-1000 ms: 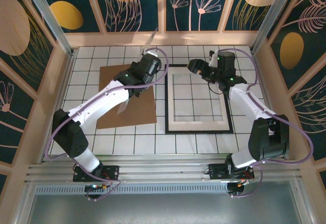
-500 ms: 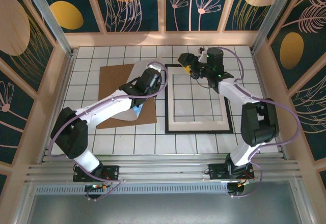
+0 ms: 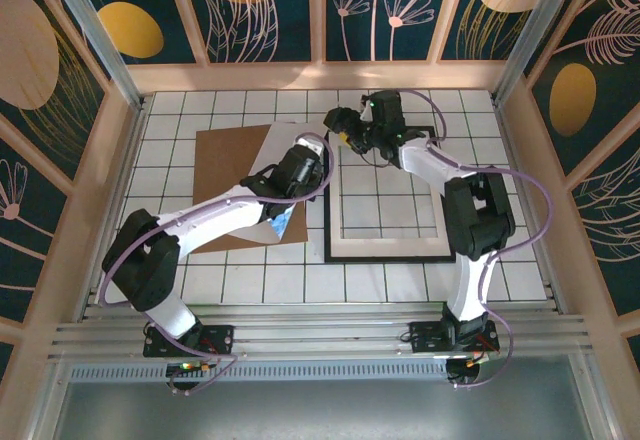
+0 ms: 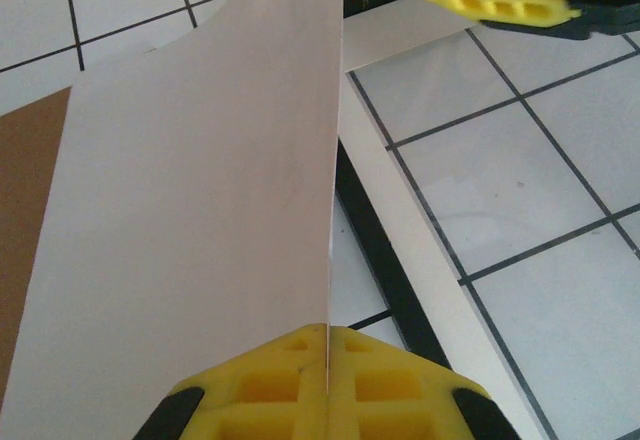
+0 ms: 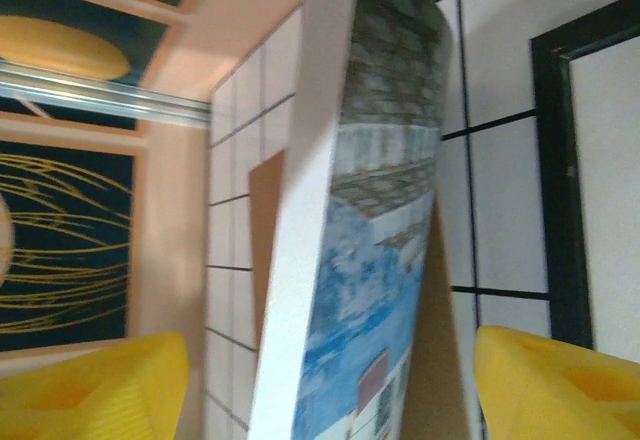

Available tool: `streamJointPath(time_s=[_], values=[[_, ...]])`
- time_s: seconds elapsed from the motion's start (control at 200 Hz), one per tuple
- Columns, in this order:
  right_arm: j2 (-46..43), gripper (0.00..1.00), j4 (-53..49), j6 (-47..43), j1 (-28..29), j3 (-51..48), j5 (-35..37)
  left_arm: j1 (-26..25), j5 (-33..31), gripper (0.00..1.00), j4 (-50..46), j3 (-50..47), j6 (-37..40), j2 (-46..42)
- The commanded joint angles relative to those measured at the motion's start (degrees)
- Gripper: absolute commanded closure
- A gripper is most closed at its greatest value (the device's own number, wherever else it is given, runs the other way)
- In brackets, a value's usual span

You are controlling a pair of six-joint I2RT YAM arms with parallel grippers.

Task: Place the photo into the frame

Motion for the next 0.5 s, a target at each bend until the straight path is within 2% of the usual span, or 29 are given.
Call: streamJointPath(time_s=[0.0, 0.165, 0.385, 0.495], values=[[2.05, 0.29, -6.35, -4.51, 1.82, 4.00, 6.81, -0.83, -1.08, 1.00, 2.66, -0.57, -0.44, 2.62], [4.42, 0.38, -7.77, -5.18, 2.54, 5.71, 7.97, -1.44, -2.48, 1.00, 2.84, 0.03, 0.44, 5.66], [8.06, 0.59, -12.24, -7.58, 3.65, 9.37, 11.68, -2.12, -2.77, 0.98, 3.72, 0.07, 0.41, 7.79], [9.40, 0.65, -14.44, -9.00, 4.39, 11.02, 14.07, -2.43, -2.88, 0.98, 3.81, 0.25, 0.40, 8.38]])
